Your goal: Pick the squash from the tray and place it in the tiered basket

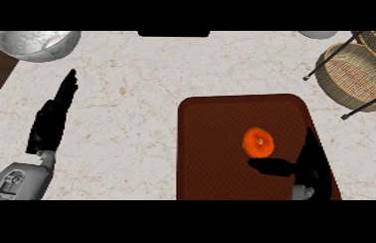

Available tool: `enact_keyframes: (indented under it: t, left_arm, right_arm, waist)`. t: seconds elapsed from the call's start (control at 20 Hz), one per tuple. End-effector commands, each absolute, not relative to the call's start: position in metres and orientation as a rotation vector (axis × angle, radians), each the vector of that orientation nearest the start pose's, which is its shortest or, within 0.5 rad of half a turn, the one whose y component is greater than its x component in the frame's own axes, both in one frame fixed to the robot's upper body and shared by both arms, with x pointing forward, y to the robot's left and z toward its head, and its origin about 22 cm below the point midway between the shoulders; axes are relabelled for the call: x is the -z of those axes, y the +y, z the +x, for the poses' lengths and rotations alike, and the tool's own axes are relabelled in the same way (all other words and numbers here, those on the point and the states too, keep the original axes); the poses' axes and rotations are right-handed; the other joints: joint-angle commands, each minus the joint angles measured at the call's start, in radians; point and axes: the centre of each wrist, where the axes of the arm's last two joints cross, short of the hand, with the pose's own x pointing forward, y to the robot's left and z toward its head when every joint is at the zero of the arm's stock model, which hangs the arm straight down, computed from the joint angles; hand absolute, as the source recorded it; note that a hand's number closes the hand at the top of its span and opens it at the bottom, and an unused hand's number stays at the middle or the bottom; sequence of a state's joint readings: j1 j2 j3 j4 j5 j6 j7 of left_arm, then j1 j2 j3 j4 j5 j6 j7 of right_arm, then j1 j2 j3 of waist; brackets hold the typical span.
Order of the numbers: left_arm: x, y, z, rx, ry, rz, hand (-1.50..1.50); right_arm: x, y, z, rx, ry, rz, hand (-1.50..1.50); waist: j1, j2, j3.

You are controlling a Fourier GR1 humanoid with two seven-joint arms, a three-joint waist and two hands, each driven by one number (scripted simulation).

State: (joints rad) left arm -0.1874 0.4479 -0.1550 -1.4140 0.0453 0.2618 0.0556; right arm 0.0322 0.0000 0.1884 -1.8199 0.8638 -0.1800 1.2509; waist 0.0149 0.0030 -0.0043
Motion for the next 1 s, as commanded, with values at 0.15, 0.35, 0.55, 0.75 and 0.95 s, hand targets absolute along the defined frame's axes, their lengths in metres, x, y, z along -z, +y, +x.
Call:
enact_keyframes:
  t: [0.15,0.35,0.55,0.75,0.95]
  left_arm:
    - [-0.038,0.293,0.287,0.238,-1.533,0.420,0.00]
    - [-0.029,0.294,0.285,0.244,-1.539,0.442,0.00]
    - [-0.028,0.299,0.283,0.244,-1.541,0.446,0.00]
    - [-0.026,0.298,0.282,0.243,-1.523,0.430,0.00]
    - [-0.039,0.294,0.287,0.237,-1.553,0.426,0.00]
  right_arm:
    - [-0.054,-0.173,0.235,-0.040,-0.444,-0.878,-1.50]
    - [-0.061,-0.177,0.253,-0.039,-0.448,-0.853,-1.50]
    - [-0.041,-0.173,0.252,-0.030,-0.400,-0.833,-1.50]
    - [-0.047,-0.176,0.259,-0.016,-0.408,-0.816,-1.50]
    - [-0.041,-0.181,0.269,-0.017,-0.363,-0.803,-1.50]
  waist:
    - [-0.009,-0.002,0.001]
    - [-0.010,0.000,0.000]
    - [-0.007,0.000,0.002]
    - [-0.010,-0.002,0.001]
    - [-0.005,-0.002,0.002]
